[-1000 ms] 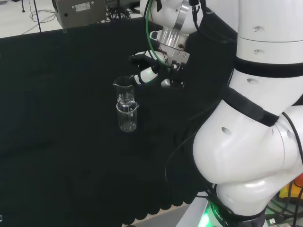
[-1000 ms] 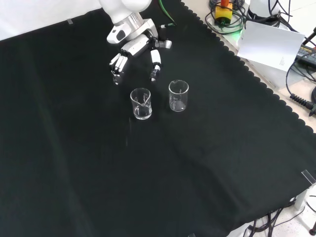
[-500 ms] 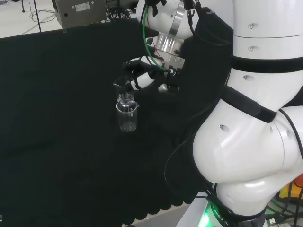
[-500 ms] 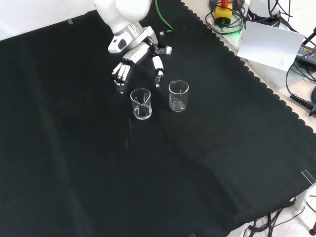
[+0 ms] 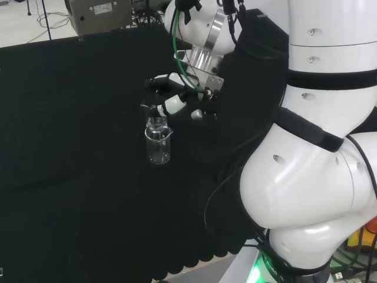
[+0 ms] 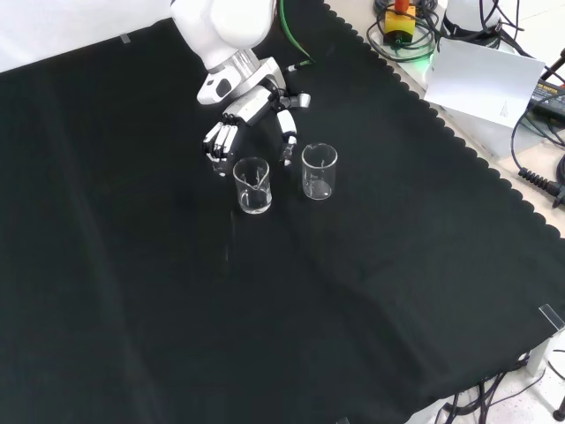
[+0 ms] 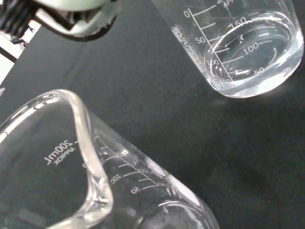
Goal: Pick up the beaker on the right.
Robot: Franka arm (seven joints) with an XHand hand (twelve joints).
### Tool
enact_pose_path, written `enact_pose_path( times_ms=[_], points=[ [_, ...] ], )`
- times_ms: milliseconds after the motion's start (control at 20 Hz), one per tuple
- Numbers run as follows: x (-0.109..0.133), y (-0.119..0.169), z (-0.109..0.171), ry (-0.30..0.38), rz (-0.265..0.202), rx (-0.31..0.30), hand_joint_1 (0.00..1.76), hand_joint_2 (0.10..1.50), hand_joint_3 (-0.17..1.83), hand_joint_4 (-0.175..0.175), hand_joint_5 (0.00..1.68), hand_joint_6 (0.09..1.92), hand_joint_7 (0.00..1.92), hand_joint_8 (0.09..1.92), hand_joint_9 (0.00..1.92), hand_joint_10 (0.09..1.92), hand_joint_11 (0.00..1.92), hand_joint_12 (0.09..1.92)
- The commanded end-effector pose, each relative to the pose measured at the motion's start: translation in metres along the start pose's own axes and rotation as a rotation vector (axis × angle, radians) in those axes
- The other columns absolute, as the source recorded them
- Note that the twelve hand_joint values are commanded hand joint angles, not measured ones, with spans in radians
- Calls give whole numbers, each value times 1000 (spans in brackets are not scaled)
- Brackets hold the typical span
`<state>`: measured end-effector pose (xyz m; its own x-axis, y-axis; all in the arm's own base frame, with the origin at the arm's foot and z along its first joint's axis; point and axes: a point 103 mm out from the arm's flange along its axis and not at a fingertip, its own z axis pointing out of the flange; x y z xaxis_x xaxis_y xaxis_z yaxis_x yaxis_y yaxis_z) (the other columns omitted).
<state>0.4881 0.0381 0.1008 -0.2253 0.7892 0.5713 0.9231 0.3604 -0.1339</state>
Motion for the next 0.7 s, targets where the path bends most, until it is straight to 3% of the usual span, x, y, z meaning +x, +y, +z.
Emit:
enact_pose_path(
  times_ms=[50,700],
  points=[
    [-1,2,9,23,8,-10,909,550,611,-24,448,87,224,676,378,651,11,1407],
    [-3,7,17,117,-7,3,933,514,652,-24,446,87,222,671,365,636,0,1397]
  ],
)
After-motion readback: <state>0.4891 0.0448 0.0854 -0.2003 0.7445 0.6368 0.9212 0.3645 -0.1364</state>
